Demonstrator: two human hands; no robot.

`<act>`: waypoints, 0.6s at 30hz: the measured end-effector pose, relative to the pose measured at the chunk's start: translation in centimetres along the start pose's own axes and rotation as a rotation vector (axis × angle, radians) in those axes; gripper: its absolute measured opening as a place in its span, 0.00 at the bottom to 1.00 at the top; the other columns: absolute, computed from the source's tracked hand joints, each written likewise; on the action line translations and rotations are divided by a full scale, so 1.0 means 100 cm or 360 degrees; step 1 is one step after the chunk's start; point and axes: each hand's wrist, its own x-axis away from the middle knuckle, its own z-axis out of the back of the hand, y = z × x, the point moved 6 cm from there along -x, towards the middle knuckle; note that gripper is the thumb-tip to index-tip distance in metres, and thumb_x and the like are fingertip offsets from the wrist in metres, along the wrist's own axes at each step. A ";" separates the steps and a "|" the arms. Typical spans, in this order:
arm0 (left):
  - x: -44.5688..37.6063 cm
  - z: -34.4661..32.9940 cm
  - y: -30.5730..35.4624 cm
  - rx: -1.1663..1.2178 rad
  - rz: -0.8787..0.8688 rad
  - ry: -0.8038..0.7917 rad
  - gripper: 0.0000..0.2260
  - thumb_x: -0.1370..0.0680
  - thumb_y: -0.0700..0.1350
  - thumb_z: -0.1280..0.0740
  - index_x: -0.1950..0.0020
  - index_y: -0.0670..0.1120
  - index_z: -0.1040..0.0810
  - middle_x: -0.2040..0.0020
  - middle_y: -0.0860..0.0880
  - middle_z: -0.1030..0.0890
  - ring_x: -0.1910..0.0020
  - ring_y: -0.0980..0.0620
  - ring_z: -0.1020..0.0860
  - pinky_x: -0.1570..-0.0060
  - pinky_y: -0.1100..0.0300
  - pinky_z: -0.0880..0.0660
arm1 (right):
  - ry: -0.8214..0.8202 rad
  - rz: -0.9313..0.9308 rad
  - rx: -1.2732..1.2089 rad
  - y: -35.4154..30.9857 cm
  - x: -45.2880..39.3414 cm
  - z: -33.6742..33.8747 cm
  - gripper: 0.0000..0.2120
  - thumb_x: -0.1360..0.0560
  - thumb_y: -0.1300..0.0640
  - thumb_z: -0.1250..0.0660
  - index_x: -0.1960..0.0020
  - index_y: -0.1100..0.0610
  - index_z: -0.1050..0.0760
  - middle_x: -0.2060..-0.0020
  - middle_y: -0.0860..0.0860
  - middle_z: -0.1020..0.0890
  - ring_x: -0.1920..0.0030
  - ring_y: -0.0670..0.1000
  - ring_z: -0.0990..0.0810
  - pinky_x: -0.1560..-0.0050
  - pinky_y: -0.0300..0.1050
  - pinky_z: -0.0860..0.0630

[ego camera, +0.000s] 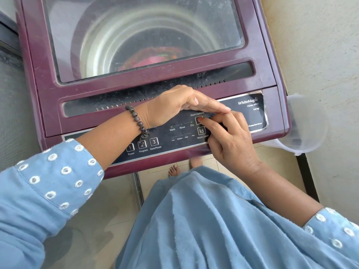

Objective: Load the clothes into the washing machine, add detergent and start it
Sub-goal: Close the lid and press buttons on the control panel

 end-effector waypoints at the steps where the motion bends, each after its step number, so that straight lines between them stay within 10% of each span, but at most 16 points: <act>1: 0.000 0.001 -0.001 -0.0002 -0.0003 0.0002 0.22 0.26 0.43 0.47 0.35 0.41 0.24 0.42 0.52 0.17 0.37 0.56 0.21 0.37 0.67 0.30 | 0.0003 0.0003 -0.0005 0.000 0.000 0.000 0.16 0.25 0.67 0.41 0.43 0.62 0.19 0.56 0.57 0.20 0.53 0.61 0.23 0.49 0.53 0.27; 18: -0.003 0.006 -0.003 -0.0042 -0.0099 0.0021 0.31 0.28 0.49 0.48 0.32 0.30 0.28 0.34 0.36 0.23 0.32 0.44 0.25 0.28 0.51 0.32 | -0.0052 0.0013 -0.0098 0.000 -0.013 0.004 0.16 0.27 0.68 0.41 0.43 0.63 0.20 0.52 0.58 0.20 0.53 0.58 0.27 0.49 0.50 0.29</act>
